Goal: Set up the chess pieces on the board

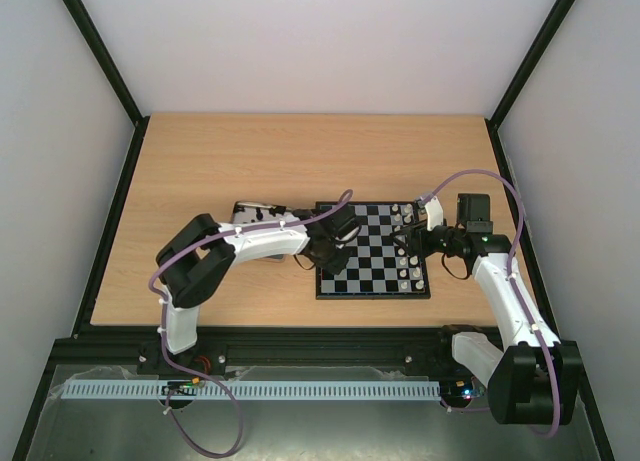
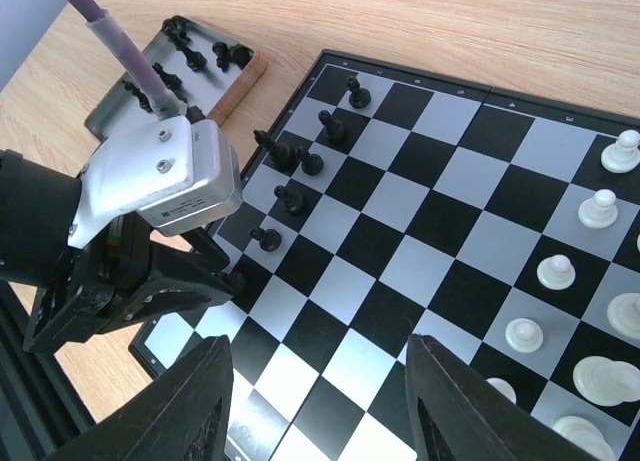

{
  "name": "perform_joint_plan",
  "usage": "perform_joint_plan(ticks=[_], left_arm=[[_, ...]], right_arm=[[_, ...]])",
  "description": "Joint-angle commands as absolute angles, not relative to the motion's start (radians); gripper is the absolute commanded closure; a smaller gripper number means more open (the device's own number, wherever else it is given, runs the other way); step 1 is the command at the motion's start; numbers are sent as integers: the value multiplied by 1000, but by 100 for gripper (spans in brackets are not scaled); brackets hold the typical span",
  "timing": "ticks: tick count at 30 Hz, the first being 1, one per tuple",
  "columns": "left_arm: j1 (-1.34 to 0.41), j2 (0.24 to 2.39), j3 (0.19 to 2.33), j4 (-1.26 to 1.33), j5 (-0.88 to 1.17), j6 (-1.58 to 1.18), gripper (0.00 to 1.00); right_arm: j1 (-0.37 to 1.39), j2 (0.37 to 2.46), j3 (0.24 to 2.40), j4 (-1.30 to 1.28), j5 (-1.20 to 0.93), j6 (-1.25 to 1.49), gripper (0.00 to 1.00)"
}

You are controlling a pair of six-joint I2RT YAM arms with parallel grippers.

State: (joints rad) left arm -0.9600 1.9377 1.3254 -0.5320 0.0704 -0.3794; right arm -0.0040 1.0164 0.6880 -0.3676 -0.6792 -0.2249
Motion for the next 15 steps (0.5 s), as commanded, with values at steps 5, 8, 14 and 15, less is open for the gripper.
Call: perform_joint_plan(ticks=[5, 8, 14, 15], left_arm=[[-933, 1760, 1299, -630, 17, -384, 68], [-876, 1666, 1228, -623, 7, -389, 67], [-671, 1542, 1105, -611, -2, -369, 68], [-637, 1535, 1097, -612, -4, -365, 69]], right_arm=[[2, 1014, 680, -376, -689, -236, 52], [2, 1015, 680, -377, -693, -237, 52], [2, 1015, 678, -374, -695, -235, 52], [2, 1015, 677, -374, -693, -235, 52]])
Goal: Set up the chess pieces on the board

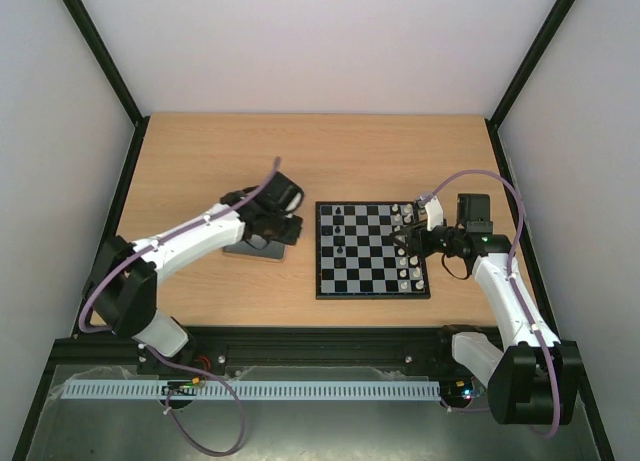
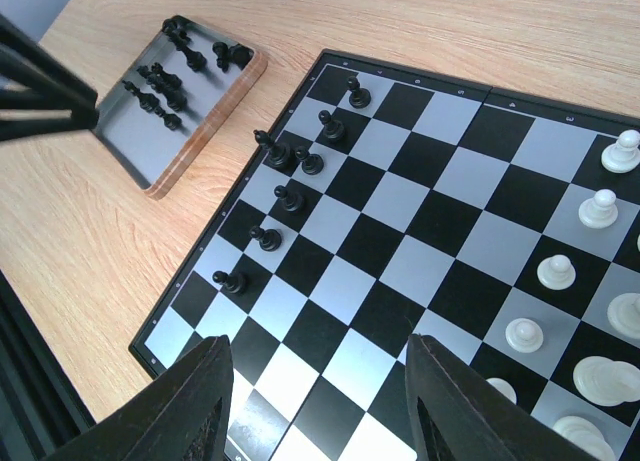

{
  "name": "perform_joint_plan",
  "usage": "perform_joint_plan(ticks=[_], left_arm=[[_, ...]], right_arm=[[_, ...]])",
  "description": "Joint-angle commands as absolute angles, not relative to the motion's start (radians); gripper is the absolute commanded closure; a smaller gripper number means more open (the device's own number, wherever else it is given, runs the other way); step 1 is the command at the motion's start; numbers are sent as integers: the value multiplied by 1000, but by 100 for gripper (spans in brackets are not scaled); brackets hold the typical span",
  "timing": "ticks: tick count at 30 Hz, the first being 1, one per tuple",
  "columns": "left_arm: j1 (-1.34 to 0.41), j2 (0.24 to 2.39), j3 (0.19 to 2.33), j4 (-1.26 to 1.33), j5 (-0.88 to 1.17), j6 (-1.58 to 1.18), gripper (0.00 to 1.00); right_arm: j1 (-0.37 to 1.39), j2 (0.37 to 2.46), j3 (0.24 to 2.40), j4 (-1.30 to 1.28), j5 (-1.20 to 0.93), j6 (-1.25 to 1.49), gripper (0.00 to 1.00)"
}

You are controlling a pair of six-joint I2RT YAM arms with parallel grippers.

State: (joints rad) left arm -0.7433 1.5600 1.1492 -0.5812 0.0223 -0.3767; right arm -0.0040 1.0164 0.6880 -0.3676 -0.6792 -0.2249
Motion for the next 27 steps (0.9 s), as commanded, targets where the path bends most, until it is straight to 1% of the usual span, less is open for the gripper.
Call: perform_joint_plan(ticks=[1, 4, 9, 16, 20, 27], left_arm=[[-606, 1531, 1091, -614, -5, -359, 70], [-541, 1536, 1082, -616, -4, -353, 72], [-495, 1569, 1076, -575, 16, -362, 72], [-494, 1615, 1057, -529, -17, -386, 72], [-494, 1639, 1056, -522, -20, -408, 76], [-507, 1641, 1016, -491, -14, -457, 79]], right_arm=[[2, 1015, 678, -374, -692, -235, 52], [2, 1020, 676, -371, -685, -233, 52], [2, 1023, 675, -367, -669, -234, 52], [2, 1028, 677, -365, -666, -232, 52], [2, 1032, 677, -368, -665, -232, 52], [2, 1037, 676, -368, -676, -230, 52]])
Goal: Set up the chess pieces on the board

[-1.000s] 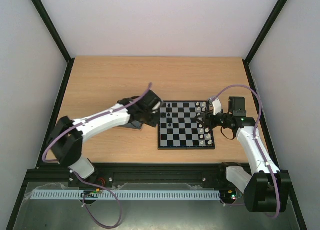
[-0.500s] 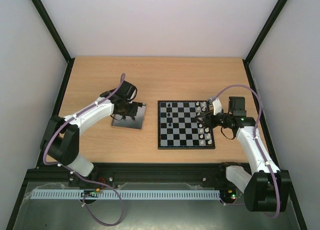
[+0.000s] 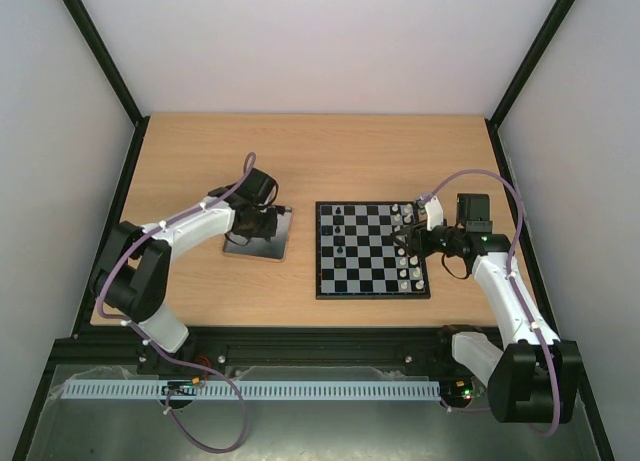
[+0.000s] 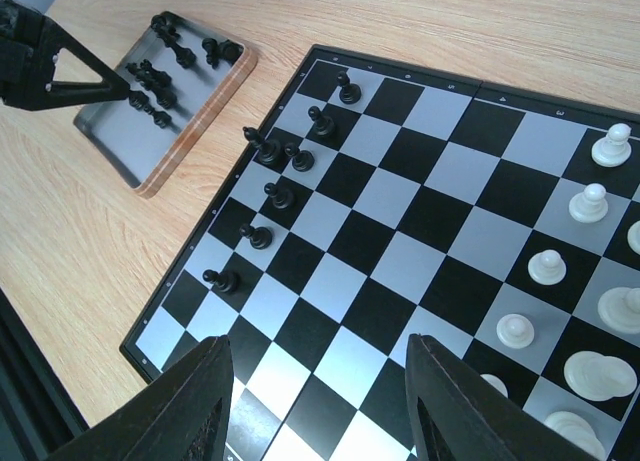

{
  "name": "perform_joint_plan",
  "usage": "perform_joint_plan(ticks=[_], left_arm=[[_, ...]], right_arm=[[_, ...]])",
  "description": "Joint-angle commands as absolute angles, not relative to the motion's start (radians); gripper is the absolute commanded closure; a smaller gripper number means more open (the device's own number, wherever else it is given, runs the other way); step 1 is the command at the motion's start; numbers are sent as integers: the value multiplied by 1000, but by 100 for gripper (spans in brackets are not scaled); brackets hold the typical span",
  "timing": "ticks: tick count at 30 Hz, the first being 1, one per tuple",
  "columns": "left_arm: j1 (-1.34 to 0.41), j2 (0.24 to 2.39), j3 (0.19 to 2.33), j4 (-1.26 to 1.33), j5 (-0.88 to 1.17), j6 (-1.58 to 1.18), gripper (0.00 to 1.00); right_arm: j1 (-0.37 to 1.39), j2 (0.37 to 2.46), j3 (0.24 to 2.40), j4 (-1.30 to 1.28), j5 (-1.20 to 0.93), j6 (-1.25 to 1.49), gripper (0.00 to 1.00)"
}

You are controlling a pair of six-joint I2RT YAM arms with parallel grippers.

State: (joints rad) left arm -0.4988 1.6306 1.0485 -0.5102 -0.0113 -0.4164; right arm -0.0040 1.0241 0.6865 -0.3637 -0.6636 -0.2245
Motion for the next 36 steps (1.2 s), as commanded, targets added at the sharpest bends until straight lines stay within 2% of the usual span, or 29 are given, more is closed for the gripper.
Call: perform_joint_plan(ticks=[1, 12, 36], left_arm=[[-513, 1641, 1010, -486, -16, -460, 79], [-525, 1680, 995, -456, -44, -472, 75], [-525, 1779, 1075, -456, -55, -431, 78]], right_arm=[[2, 1037, 676, -368, -677, -230, 52], [2, 1038, 678, -370, -683, -232, 52], [2, 1048, 677, -370, -673, -232, 52]])
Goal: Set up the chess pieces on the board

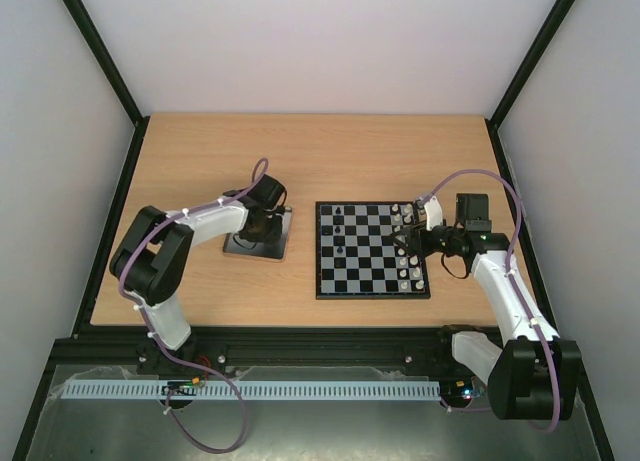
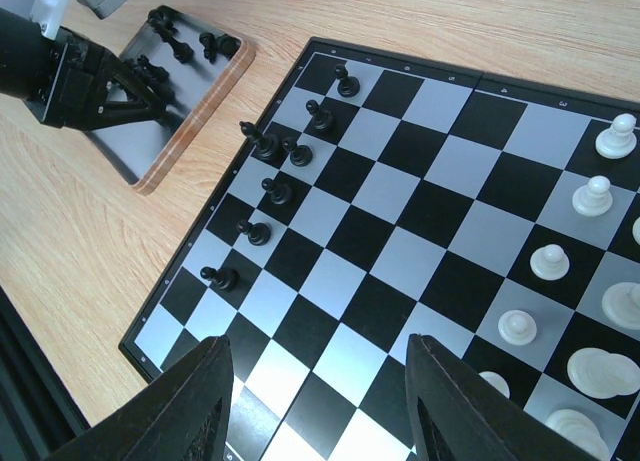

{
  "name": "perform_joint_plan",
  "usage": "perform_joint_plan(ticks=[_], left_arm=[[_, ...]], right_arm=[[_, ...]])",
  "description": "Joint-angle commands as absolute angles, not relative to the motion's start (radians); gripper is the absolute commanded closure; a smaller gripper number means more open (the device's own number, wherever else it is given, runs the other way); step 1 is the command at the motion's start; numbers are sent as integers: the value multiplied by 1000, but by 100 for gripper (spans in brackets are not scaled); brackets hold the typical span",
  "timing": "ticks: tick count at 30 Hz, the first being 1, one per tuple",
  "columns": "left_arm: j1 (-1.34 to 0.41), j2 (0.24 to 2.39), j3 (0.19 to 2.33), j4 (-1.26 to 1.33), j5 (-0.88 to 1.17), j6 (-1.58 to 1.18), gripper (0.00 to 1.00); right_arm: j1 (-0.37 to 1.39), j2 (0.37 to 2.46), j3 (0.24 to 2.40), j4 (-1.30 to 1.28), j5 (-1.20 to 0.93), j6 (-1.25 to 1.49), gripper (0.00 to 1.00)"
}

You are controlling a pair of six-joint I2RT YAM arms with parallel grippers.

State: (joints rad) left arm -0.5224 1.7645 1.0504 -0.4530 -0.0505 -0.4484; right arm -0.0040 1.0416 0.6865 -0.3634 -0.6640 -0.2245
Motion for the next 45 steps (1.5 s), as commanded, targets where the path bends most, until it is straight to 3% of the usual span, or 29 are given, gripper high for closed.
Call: perform_joint_plan(ticks=[1, 15, 26, 35, 45], left_arm=[[-526, 1780, 1076, -456, -55, -428, 78], [-553, 1800, 1099, -461, -62, -400, 89], [-594, 1729, 1117, -529, -72, -367, 91], [-814, 1658, 1193, -600, -2, -276, 91], [-1000, 1751, 1301, -614, 15, -285, 91]], right_arm=[[2, 1048, 678, -370, -673, -232, 52], [2, 1052, 676, -369, -673, -232, 52], [2, 1049, 678, -368, -668, -232, 52], [2, 1043, 678, -368, -667, -232, 52], [2, 1037, 678, -368, -660, -230, 52]])
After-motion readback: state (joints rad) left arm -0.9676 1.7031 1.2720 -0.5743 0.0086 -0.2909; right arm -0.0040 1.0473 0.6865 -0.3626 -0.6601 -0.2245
